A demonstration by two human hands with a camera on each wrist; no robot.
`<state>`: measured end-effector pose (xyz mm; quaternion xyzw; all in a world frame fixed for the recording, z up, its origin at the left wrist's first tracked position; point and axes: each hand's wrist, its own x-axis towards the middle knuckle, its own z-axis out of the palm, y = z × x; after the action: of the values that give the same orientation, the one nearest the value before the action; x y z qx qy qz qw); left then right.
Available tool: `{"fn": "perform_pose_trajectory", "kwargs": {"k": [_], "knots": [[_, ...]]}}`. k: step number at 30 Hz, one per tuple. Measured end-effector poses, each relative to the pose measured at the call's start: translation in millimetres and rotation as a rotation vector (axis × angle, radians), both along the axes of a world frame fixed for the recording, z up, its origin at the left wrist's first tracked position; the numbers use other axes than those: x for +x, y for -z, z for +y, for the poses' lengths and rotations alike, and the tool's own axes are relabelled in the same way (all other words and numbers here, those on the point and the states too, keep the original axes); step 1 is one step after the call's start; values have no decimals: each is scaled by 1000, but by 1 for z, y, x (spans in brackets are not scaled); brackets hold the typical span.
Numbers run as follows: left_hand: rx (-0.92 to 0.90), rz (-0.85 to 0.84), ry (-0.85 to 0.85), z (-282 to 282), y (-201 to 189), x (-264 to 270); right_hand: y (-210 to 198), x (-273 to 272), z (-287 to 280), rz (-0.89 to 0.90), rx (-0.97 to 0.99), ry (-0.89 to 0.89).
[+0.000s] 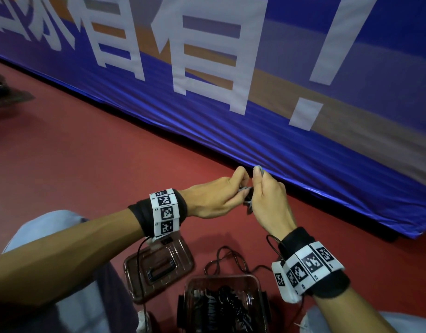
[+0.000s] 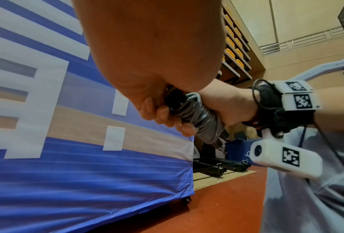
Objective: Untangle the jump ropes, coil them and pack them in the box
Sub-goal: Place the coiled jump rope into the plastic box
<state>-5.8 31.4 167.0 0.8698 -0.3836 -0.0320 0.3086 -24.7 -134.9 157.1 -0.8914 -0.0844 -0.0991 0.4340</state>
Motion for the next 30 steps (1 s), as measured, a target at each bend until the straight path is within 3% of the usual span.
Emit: {"fn": "perform_pose_trajectory", "kwargs": {"k": [3,13,21,24,30], "knots": [[-68,37,-60,-5,7,-2,-3,-2,-1,38,-23,2],[-347,72,-348,-16,13,-7,-1,-4,2,-132,-96,-30],[-451,245,-357,-12,-2,-10,-1,-2,2,-155,-225,-31],[-443,188,-349,-10,-3,-10,-2,-1,2,-155,-288,-43],[-308,-87,-301,-4,6,-8,5,1,0,-141,-270,-51]]}}
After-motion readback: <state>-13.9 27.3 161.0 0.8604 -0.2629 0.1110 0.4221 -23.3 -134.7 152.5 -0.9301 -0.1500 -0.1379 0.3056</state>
